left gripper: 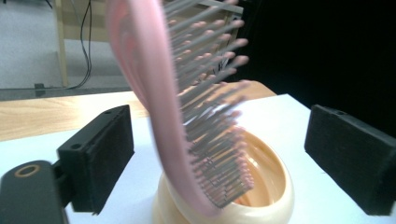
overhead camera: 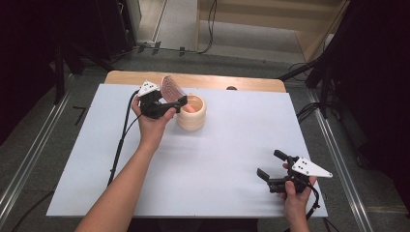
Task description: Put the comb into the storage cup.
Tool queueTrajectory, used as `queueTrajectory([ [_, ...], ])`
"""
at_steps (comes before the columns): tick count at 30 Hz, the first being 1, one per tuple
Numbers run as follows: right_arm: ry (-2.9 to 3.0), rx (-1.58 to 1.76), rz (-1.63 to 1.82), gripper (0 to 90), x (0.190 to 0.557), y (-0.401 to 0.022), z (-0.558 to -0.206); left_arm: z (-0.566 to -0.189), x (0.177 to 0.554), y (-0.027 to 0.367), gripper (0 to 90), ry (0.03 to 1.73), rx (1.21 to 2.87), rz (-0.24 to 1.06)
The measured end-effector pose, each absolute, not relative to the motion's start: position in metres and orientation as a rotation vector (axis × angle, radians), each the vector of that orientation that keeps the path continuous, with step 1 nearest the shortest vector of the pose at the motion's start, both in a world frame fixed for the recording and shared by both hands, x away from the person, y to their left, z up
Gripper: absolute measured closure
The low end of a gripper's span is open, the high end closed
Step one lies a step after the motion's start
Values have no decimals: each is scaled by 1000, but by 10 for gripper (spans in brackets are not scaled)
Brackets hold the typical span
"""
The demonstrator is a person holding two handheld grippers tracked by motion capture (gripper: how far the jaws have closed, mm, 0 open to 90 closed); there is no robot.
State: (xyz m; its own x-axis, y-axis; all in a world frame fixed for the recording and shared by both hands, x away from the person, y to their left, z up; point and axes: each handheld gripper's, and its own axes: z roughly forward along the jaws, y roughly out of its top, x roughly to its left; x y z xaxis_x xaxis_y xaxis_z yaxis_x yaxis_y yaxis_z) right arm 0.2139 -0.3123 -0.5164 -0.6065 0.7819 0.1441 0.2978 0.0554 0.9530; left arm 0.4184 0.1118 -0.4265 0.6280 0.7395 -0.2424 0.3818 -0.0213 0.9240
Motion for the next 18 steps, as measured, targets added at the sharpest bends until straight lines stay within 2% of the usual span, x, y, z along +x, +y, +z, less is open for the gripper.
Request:
queueTrajectory([
  [1, 1927, 1083, 1574, 0, 214, -312, -516, -426, 417, 112, 16, 937, 1637, 358],
  [4, 1927, 1083, 1575, 0, 214, -312, -516, -425, 414, 114, 0, 903, 1636, 351],
  [18, 1924, 1083, 1575, 0, 214, -312, -516, -427, 395, 128, 0, 815, 1683, 377],
])
